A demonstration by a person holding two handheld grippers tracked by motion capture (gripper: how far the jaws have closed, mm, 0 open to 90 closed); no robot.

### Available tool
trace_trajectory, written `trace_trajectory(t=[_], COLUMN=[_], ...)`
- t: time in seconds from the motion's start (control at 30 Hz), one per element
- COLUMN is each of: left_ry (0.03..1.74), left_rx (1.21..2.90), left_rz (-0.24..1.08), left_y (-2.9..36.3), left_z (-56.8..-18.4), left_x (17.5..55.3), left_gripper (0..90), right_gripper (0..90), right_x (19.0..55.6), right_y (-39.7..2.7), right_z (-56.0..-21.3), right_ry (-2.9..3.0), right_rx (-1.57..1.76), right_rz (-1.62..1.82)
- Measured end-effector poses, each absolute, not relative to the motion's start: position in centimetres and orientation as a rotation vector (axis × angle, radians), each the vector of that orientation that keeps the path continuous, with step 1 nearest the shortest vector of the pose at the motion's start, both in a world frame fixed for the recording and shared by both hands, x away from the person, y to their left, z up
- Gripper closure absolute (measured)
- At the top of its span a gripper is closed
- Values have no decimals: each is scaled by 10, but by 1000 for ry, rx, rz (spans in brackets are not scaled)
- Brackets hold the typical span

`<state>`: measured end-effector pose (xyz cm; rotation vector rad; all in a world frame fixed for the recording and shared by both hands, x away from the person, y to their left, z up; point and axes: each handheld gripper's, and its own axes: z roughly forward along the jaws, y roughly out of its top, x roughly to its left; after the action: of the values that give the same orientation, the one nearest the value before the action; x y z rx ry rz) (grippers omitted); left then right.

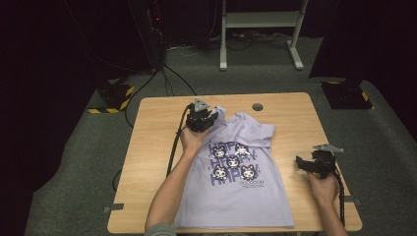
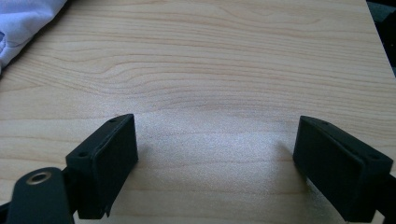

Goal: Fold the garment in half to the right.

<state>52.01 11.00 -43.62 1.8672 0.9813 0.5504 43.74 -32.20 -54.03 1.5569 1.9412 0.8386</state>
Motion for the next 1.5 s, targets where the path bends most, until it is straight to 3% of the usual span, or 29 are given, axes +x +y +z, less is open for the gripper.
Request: trace_trajectory(t=[0.8,1.5], left_ry=[934,1010], left_rx=[1918,1997], left_rz=[451,377], left_y=[81,67], left_z=[-465,-498], left_x=[531,542], left_gripper=[777,751], right_gripper=[134,134], right_x=[437,437], right_y=[-322,-322], right_z=[-540,-540], right_ry=[1941,1941], right_rx=[1557,1557], right_rz=[839,839])
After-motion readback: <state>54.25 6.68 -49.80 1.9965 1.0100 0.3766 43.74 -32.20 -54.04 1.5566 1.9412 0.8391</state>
